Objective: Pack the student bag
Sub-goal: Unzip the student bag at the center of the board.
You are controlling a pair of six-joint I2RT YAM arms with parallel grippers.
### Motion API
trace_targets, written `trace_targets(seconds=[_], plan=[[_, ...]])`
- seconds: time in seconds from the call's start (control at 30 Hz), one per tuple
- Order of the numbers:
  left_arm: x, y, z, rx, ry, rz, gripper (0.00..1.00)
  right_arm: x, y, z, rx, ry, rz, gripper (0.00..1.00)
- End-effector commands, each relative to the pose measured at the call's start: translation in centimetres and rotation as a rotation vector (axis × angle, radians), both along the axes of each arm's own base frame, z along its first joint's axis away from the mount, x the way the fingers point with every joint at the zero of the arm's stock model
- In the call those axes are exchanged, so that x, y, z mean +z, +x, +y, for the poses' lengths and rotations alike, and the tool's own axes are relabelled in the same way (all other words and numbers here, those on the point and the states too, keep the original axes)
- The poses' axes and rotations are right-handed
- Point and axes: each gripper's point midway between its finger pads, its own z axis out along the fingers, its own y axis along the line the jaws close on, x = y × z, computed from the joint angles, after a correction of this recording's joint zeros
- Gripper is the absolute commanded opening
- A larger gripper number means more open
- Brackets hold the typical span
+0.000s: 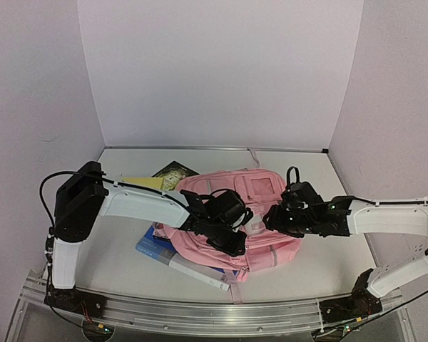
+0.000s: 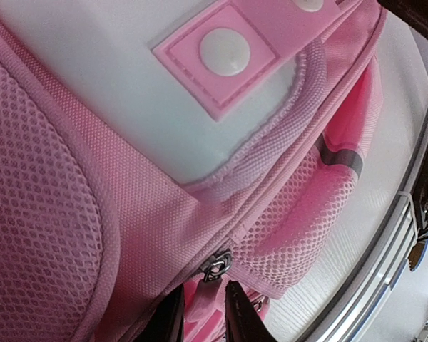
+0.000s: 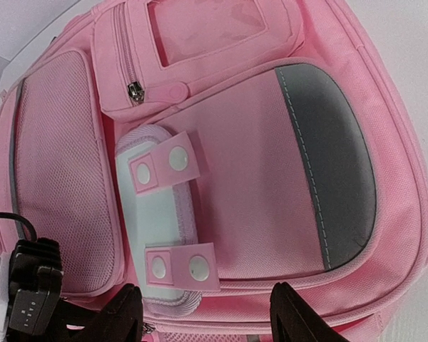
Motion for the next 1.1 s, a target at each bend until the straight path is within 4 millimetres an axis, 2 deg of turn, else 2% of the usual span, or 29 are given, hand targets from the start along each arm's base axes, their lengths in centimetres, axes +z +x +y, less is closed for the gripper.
trace_targets(seconds=[0.0,0.13,0.2,0.33,0.53,0.8,0.9,1.07], plan=[[-2.0,1.7,1.1,0.042,0.098,-0.055,0.17,0.9,0.5,0.1,-0.016,0.037,-0.03,0.6],[-1.9,1.9,1.2,0.051,0.103,-0.065,0.04,0.8,0.4,0.0,-0.02,0.033,-0.029,0.6],[-1.7,2.1,1.4,0.063,0.104,-0.076,0.0,0.8,0.5,-0.3,-0.032,0.025,-0.037,0.6],[-0.9,2.4,1.9,0.082,0.1,-0.096,0.0,0.6,0.7,-1.8,-0.088,-0.021,-0.053,0.6],[1.2,2.5,2.4,0.101,0.07,-0.119,0.0,-0.2,0.7,-5.9,-0.218,-0.123,-0.03,0.64],[1.6,2.4,2.4,0.1,0.06,-0.122,0.0,-1.1,0.5,-10.1,-0.318,-0.085,0.009,0.67],[1.9,2.5,2.4,0.101,0.051,-0.125,0.0,-2.0,0.1,-10.4,-0.316,-0.078,0.042,0.63],[2.0,2.5,2.4,0.101,0.049,-0.128,0.0,-2.6,-0.3,-9.7,-0.302,-0.027,0.06,0.49]])
